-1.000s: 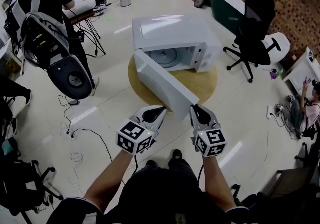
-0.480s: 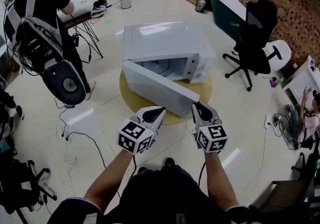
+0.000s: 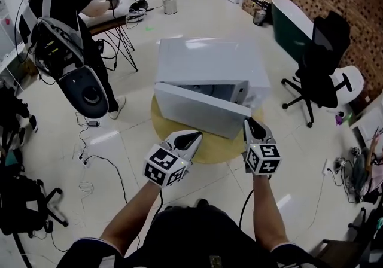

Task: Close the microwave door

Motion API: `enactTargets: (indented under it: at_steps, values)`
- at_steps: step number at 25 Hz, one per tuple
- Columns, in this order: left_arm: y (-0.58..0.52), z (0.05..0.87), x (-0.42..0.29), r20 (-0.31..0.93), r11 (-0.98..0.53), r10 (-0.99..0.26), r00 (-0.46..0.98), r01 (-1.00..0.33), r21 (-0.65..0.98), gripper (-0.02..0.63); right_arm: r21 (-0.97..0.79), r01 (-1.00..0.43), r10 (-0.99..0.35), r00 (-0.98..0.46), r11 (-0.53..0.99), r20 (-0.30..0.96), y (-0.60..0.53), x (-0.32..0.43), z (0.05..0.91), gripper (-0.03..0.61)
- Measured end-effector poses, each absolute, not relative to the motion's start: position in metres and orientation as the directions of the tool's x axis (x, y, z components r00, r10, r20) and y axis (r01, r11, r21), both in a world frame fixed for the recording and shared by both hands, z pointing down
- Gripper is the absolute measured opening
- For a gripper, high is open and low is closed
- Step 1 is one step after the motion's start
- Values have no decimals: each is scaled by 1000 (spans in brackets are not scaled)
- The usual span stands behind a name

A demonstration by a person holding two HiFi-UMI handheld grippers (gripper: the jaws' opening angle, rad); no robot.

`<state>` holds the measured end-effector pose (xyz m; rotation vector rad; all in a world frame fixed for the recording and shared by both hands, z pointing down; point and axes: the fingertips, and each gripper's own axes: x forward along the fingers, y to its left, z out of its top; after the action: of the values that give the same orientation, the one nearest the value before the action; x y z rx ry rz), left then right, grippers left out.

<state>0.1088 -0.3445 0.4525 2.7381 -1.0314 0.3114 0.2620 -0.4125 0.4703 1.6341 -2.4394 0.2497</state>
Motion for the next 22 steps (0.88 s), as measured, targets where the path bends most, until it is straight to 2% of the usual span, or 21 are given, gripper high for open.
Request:
enactTargets:
  at_steps: [22]
  values:
    - [-377, 455, 111, 295, -634, -718, 630, -768, 97, 12, -16, -935, -905, -347, 355, 246, -510, 273, 464, 44]
